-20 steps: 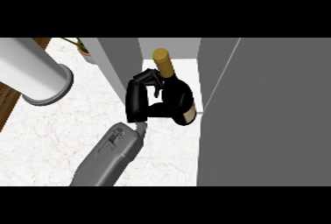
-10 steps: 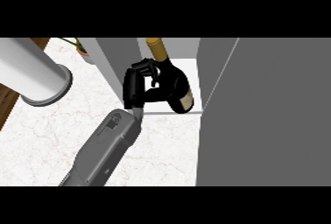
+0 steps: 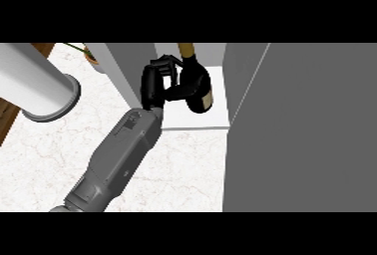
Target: Pick up the wine, place it into the cabinet and close the cabinet
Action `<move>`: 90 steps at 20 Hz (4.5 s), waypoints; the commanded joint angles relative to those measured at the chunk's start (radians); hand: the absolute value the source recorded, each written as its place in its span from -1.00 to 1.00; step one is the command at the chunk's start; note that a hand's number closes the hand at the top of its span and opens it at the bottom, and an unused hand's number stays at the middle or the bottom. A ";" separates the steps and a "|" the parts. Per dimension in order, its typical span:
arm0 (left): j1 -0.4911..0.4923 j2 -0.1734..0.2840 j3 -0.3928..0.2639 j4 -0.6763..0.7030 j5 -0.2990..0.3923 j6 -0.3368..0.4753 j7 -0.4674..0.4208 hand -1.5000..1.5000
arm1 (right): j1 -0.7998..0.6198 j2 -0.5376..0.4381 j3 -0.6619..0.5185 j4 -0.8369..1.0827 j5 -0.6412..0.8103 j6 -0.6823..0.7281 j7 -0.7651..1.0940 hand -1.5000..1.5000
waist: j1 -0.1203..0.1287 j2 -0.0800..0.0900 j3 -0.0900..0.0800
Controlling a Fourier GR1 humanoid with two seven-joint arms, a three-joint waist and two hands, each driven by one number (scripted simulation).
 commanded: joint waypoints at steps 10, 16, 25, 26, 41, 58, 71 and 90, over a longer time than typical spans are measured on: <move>-0.181 -0.007 0.084 0.271 -0.015 0.039 -0.173 1.00 | 0.000 0.006 0.038 -0.139 -0.031 -0.031 0.078 -1.00 | -0.004 0.001 0.000; -0.231 -0.007 0.141 0.366 0.051 0.001 -0.222 1.00 | -0.019 -0.015 -0.028 -0.062 -0.103 0.005 0.035 -1.00 | -0.022 0.008 0.000; -0.254 -0.007 0.244 0.446 0.146 -0.082 -0.243 1.00 | 0.009 0.009 0.010 -0.047 -0.065 0.022 -0.024 -1.00 | -0.037 0.014 0.000; -0.236 -0.007 0.252 0.462 0.128 -0.107 -0.279 1.00 | -0.016 0.012 0.028 -0.078 -0.054 -0.009 0.033 -1.00 | -0.034 0.016 -0.001; -0.245 0.013 0.236 0.569 0.071 -0.071 -0.320 -1.00 | 0.021 0.014 0.054 -0.054 -0.028 0.025 -0.021 -1.00 | -0.028 0.015 -0.001; -0.232 0.023 0.253 0.596 0.044 -0.016 -0.359 -1.00 | -0.024 0.004 0.021 -0.012 -0.060 0.025 -0.022 -1.00 | -0.049 0.027 -0.001; -0.186 -0.007 0.266 0.574 0.032 -0.110 -0.439 -1.00 | -0.007 0.012 0.036 -0.040 -0.054 0.018 -0.006 -1.00 | -0.036 0.018 -0.001; -0.187 -0.007 0.212 0.540 0.113 -0.239 -0.389 -1.00 | -0.047 0.038 0.121 -0.019 0.029 -0.033 0.027 -1.00 | -0.030 0.004 -0.001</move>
